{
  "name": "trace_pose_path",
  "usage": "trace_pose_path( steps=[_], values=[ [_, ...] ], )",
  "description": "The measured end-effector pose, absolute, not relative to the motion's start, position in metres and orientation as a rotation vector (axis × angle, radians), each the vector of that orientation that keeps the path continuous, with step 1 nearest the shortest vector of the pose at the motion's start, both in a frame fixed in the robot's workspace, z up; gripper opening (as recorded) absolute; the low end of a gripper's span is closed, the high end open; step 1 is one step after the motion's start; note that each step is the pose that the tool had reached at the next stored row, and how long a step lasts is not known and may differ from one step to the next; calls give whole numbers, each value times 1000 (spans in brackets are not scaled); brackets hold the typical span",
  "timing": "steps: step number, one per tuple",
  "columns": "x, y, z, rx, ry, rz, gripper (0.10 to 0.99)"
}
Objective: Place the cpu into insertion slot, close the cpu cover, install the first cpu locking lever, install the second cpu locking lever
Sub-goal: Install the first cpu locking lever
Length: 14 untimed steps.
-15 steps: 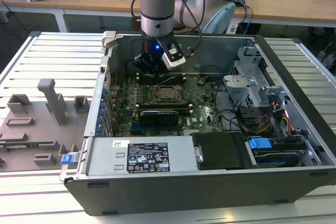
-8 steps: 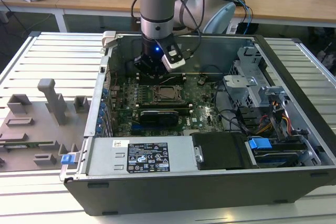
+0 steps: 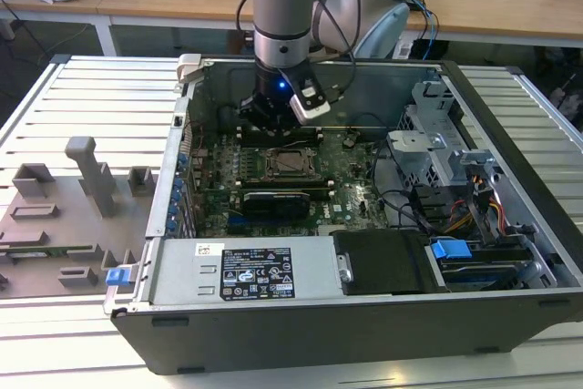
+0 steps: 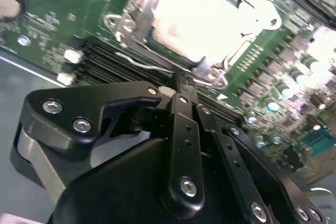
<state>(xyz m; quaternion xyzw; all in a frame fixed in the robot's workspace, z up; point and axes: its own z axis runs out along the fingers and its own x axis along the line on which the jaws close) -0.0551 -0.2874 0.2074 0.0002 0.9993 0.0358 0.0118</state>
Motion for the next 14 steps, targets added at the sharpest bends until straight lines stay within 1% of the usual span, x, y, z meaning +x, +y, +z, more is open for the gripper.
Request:
trace_pose_path(
  steps=[7,14],
  values=[
    [-35,-288,204,1,3127,112,106],
    [-30,-290,202,1,3131,112,106]
  ],
)
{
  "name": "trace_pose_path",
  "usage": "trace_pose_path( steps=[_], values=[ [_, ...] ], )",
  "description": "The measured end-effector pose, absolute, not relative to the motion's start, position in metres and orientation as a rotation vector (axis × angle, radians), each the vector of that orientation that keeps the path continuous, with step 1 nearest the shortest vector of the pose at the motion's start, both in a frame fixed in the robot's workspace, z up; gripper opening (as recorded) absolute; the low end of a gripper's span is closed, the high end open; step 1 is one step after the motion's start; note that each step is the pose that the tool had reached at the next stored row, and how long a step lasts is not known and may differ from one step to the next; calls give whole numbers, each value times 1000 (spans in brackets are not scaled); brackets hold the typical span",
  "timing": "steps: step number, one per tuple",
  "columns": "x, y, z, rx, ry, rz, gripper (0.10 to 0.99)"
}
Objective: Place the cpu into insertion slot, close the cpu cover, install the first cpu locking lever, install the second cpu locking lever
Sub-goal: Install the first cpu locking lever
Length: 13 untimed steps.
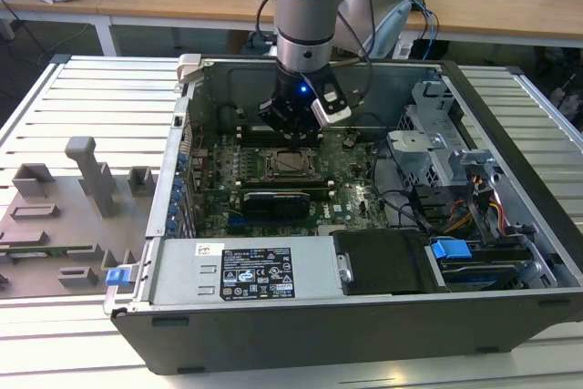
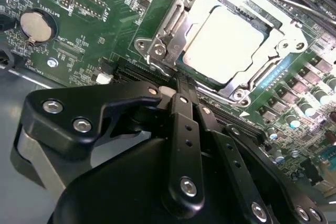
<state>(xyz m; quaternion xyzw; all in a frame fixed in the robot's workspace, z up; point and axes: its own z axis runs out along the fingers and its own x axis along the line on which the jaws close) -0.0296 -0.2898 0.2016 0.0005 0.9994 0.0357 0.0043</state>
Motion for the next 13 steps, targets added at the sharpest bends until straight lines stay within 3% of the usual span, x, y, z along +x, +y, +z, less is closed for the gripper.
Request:
trace_pose_path(
  steps=[13],
  values=[
    [-27,-293,213,-6,3133,74,106]
  ],
)
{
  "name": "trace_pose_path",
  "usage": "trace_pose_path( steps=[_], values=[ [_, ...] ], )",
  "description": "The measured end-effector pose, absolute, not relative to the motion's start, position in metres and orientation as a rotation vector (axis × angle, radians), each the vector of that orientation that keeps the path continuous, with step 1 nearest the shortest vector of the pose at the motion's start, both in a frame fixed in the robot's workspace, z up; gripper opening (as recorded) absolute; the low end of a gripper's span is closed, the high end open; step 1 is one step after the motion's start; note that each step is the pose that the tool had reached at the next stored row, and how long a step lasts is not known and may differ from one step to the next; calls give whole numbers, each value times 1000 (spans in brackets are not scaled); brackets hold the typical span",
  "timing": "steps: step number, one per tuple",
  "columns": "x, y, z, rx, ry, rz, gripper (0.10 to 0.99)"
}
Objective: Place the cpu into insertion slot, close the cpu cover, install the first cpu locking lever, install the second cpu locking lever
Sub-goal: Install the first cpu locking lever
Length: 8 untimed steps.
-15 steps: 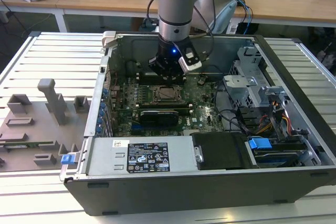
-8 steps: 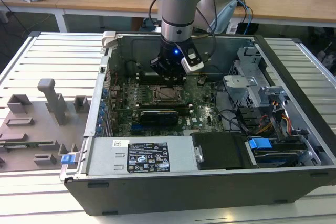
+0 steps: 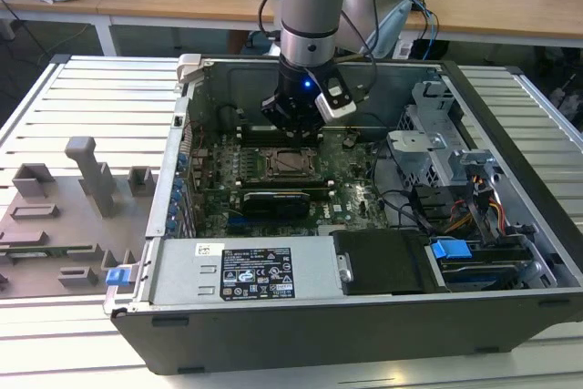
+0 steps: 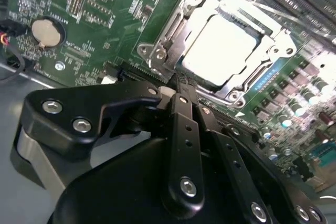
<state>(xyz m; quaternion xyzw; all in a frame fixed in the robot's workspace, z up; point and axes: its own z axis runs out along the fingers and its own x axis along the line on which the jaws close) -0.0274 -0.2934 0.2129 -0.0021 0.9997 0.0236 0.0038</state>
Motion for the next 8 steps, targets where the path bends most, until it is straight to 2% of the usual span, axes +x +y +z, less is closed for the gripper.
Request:
trace_pose_path(
  steps=[8],
  values=[
    [-27,-321,213,-7,3133,73,106]
  ],
)
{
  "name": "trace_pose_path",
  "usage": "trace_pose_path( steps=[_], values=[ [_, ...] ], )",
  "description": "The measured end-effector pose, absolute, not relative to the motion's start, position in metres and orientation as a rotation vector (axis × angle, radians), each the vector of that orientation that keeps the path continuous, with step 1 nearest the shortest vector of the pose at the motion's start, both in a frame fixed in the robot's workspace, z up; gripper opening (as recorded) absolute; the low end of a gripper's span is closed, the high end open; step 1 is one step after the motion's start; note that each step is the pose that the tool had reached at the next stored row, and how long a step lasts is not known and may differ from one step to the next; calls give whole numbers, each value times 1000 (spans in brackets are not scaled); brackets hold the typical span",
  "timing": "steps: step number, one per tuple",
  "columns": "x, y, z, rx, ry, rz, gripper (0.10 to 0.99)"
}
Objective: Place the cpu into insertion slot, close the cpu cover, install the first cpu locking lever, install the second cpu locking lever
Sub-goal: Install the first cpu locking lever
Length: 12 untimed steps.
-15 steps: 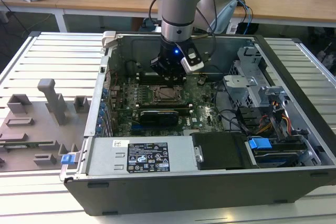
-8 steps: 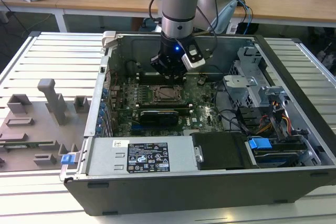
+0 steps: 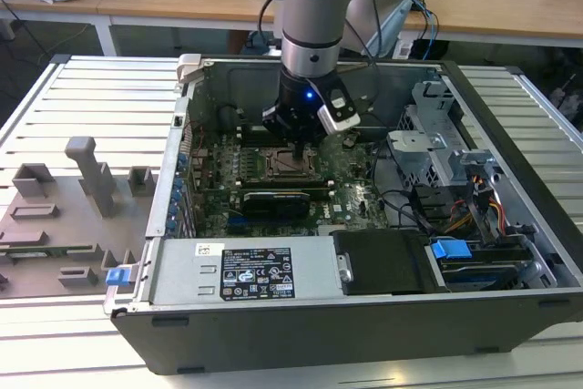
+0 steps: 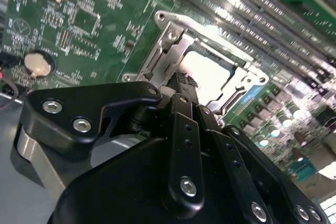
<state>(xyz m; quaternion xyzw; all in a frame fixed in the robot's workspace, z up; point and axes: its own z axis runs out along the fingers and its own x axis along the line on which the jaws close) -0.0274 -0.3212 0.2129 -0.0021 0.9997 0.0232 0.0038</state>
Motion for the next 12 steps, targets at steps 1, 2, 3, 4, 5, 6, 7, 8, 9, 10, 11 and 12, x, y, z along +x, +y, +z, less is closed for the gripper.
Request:
trace_pose_path(
  steps=[1,2,3,4,5,6,7,8,9,10,11,12],
  values=[
    [-27,-322,213,-7,3133,73,106],
    [-27,-322,213,-6,3133,73,106],
    [-27,-322,213,-6,3133,72,106],
    [-27,-322,214,-6,3133,72,106],
    [-27,-322,216,-6,3133,72,106],
    [-27,-322,217,-6,3133,72,106],
    [-27,-322,219,-7,3133,72,106],
    [-27,-322,219,-6,3133,72,106],
    [-27,-322,221,-6,3133,73,106],
    [-27,-322,222,-7,3133,73,106],
    [-27,-322,223,-6,3133,73,106],
    [-27,-322,226,-6,3133,72,106]
  ],
)
